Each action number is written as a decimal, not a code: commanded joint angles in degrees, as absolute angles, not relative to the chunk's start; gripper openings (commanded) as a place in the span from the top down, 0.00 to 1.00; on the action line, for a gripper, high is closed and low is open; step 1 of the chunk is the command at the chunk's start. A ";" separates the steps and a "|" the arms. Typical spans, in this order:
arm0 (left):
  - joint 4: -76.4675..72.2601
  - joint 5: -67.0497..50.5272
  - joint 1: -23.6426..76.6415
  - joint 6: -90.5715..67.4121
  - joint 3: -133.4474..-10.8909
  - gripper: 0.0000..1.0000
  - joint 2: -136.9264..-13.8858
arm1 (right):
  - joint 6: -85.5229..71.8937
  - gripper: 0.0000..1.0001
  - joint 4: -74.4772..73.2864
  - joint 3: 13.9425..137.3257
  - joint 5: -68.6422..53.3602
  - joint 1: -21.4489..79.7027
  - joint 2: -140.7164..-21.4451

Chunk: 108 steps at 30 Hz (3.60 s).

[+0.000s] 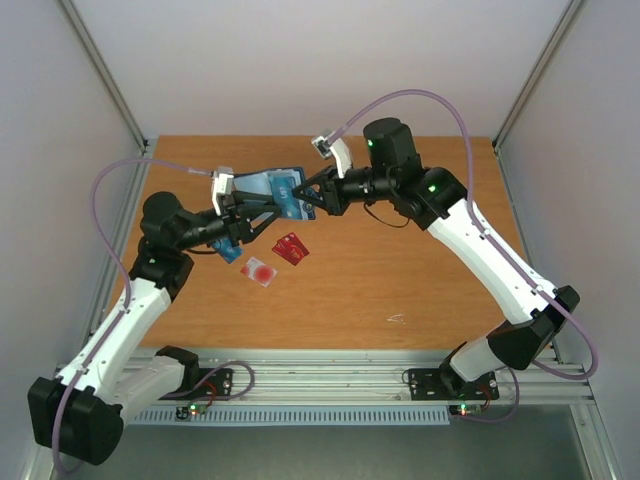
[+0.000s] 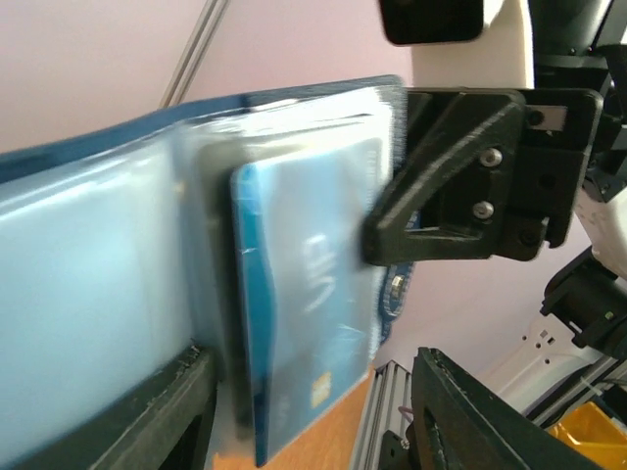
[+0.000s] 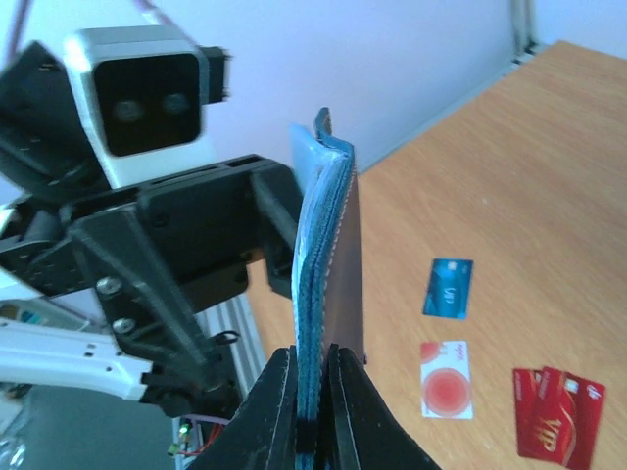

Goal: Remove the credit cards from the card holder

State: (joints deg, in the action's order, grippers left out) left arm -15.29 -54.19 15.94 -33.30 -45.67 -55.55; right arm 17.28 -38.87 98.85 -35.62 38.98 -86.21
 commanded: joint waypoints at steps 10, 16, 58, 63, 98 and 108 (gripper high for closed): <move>-24.79 -56.27 16.10 -36.34 -46.78 0.55 -55.96 | 20.19 0.99 -33.49 98.83 -46.12 39.79 -86.08; -29.57 -59.71 17.07 -38.52 -47.26 0.86 -56.11 | 21.32 0.99 -34.83 99.32 -35.96 39.79 -89.59; -31.57 -60.03 13.69 -42.73 -44.96 1.00 -52.75 | 19.51 0.98 -32.15 93.47 -66.35 29.92 -84.05; -30.86 -60.12 12.81 -42.56 -44.36 1.00 -52.21 | 19.82 0.99 -33.24 93.26 -66.46 27.66 -82.93; -30.07 -58.62 11.45 -41.46 -42.23 1.00 -52.34 | 15.31 0.99 -26.89 92.90 -68.02 26.02 -83.99; -27.21 -57.79 11.41 -39.52 -41.75 1.00 -52.73 | 14.62 0.99 -26.68 93.53 -68.37 25.84 -84.40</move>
